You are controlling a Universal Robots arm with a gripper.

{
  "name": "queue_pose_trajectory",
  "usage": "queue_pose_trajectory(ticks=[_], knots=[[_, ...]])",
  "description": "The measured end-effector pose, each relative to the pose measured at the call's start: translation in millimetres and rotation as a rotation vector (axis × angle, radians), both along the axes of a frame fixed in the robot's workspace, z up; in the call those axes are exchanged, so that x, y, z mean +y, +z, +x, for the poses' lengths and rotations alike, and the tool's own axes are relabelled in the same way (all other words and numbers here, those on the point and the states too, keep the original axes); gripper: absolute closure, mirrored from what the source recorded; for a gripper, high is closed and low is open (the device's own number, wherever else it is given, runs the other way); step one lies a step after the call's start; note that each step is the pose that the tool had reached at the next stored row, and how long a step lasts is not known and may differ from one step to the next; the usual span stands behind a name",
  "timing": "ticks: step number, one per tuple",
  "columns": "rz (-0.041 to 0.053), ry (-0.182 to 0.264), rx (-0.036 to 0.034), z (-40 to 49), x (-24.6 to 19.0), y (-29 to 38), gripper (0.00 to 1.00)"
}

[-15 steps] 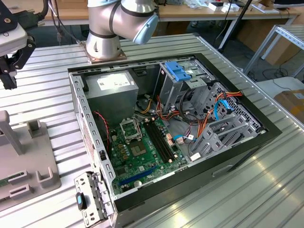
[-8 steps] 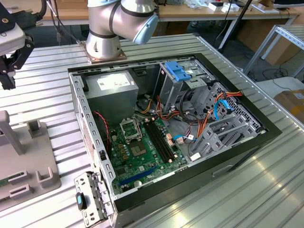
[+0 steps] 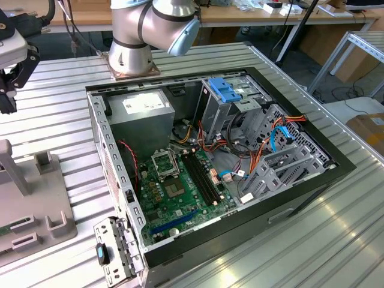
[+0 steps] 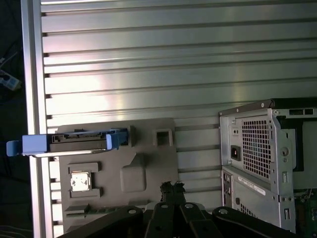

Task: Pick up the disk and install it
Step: 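Reach for the disk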

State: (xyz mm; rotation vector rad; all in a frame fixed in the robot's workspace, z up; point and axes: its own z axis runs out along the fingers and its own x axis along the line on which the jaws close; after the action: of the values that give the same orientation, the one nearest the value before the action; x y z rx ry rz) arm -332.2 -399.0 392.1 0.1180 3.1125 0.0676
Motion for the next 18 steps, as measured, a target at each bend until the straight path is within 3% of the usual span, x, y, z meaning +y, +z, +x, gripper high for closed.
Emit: queue_pose_trajectory(ticks=[18], knots=[[0.0000,0.000,-0.0001,-3.3,0.0,0.0,0.89]])
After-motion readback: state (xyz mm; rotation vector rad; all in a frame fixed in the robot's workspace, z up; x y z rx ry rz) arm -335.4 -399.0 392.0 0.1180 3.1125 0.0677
